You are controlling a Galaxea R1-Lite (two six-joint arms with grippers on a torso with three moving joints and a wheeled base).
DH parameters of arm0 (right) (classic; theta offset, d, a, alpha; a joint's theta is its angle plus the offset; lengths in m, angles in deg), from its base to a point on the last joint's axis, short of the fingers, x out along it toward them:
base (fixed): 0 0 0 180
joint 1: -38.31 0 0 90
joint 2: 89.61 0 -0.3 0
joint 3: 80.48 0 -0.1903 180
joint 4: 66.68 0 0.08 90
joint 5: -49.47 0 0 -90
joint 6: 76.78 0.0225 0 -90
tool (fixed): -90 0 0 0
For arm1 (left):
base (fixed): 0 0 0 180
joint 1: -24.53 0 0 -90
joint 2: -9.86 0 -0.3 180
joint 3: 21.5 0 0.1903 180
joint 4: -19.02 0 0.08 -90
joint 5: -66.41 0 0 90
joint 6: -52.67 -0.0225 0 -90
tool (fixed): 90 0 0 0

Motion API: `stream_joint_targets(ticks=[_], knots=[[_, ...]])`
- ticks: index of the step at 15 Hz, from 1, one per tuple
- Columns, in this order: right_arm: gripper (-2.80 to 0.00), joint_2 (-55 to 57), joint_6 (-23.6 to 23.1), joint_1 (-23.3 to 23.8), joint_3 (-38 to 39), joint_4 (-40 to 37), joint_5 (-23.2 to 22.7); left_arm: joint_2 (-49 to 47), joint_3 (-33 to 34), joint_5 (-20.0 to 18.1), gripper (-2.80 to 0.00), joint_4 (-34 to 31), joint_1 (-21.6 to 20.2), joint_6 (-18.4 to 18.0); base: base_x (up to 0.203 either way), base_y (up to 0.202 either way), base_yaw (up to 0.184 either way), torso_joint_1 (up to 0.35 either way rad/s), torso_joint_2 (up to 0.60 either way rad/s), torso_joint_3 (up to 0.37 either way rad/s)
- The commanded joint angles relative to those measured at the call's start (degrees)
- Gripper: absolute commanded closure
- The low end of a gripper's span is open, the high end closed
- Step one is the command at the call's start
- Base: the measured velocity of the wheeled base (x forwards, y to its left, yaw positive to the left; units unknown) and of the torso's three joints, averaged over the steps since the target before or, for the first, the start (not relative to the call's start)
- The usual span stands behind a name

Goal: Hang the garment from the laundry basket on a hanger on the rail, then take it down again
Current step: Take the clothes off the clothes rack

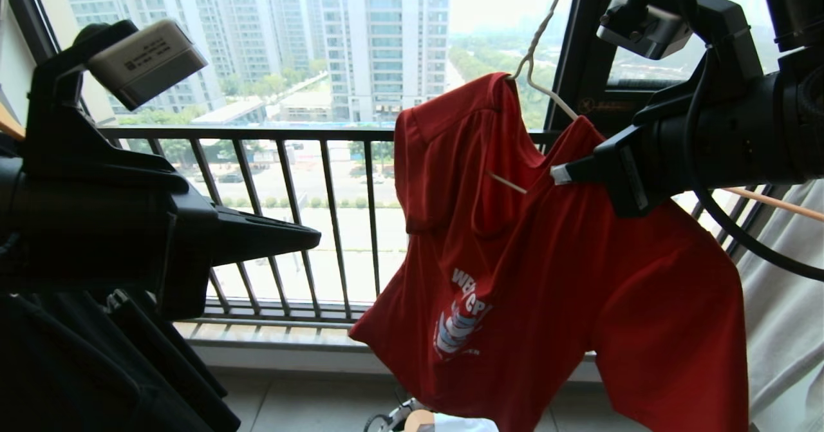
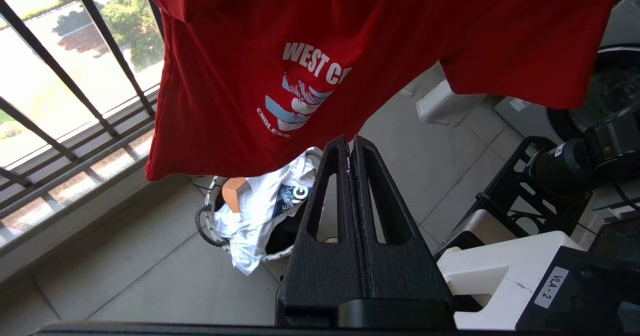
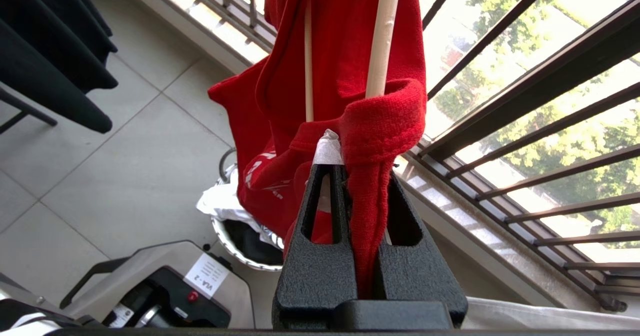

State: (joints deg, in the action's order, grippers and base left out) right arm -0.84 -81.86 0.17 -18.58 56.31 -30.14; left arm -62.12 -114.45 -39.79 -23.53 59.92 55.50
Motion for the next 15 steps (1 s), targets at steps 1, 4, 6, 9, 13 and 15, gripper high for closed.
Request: stream_joint_targets(ticks=[1, 4, 6, 9, 13, 15], knots=[[0.0, -0.2, -0.03, 0.0, 0.07, -0.02, -0.01, -3.79, 3.71, -0.11, 0.0, 6.96, 2.24, 1.43, 0.0, 0.0, 0.0, 0.0, 0.0, 0.0], [0.0, -0.35, -0.11, 0.0, 0.16, -0.04, -0.1, -6.16, 6.06, 0.14, 0.0, 14.85, 3.12, 4.78, 0.0, 0.0, 0.0, 0.0, 0.0, 0.0], [0.0, -0.38, -0.2, 0.0, 0.16, -0.1, -0.1, -6.71, 6.5, 0.2, 0.0, 18.41, 3.11, 7.79, 0.0, 0.0, 0.0, 0.0, 0.0, 0.0], [0.0, -0.62, -1.25, -0.09, -0.1, -0.02, -0.1, -7.3, 7.86, -0.02, -2.8, 22.03, 3.11, 8.52, 0.0, 0.0, 0.0, 0.0, 0.0, 0.0], [0.0, -0.88, -1.25, 0.0, -0.28, -0.02, -0.1, -12.88, -1.19, -0.38, -2.8, 21.76, 3.14, 9.44, 0.0, 0.0, 0.0, 0.0, 0.0, 0.0], [0.0, -0.97, -1.25, -0.09, -0.27, -0.02, -0.19, -16.88, -7.01, -0.22, -2.8, 21.39, 3.22, 9.6, 0.0, 0.0, 0.0, 0.0, 0.0, 0.0]])
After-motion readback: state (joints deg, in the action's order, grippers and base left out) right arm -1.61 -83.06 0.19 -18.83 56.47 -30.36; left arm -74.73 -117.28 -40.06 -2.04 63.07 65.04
